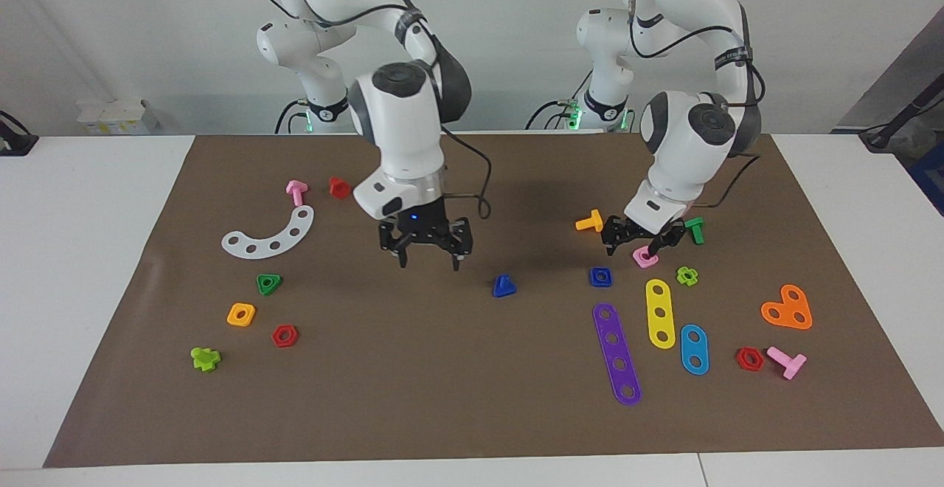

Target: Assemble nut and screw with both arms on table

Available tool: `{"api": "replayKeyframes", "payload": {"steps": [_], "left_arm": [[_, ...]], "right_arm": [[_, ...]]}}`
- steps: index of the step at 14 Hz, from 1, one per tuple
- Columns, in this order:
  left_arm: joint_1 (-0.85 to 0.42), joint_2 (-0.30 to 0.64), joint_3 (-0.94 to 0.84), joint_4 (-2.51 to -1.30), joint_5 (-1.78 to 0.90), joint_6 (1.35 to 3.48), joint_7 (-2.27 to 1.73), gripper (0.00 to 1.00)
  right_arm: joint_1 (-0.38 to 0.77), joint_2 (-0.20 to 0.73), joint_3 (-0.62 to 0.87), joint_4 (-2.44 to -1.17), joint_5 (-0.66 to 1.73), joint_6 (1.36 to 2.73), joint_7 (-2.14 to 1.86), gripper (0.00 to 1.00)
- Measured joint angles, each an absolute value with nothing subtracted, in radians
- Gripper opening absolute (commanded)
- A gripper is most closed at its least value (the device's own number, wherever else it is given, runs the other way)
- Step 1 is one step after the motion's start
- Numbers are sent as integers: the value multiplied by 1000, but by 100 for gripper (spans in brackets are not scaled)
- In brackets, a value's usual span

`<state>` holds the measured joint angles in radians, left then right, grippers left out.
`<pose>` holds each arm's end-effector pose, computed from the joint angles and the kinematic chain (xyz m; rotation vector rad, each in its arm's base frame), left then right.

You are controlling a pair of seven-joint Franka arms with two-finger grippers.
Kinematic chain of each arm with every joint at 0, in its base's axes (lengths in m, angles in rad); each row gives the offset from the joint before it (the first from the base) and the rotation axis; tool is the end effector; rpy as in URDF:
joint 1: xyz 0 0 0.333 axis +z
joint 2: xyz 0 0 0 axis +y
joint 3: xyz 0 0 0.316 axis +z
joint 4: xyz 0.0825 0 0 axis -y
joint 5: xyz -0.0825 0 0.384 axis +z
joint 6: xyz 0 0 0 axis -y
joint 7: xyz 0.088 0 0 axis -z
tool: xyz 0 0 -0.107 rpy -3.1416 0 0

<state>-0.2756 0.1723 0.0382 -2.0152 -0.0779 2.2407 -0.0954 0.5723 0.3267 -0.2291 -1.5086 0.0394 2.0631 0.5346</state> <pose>0.5728 -0.1416 0.3734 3.0734 -0.1476 0.0669 0.6328 0.2502 0.5055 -3.0393 0.2828 -0.3505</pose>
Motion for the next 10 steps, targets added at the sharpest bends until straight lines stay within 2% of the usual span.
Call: {"api": "replayKeyframes", "payload": {"steps": [7,10], "left_arm": [[-330,292,38,-2030,-78,2365,-152,80],[-330,298,43,-2030,-78,2368,-154,73]], "right_arm": [[300,125,-230,-1531,40,1671,234,100],[239,53,-230,-1618,40,1616,163,100]]}}
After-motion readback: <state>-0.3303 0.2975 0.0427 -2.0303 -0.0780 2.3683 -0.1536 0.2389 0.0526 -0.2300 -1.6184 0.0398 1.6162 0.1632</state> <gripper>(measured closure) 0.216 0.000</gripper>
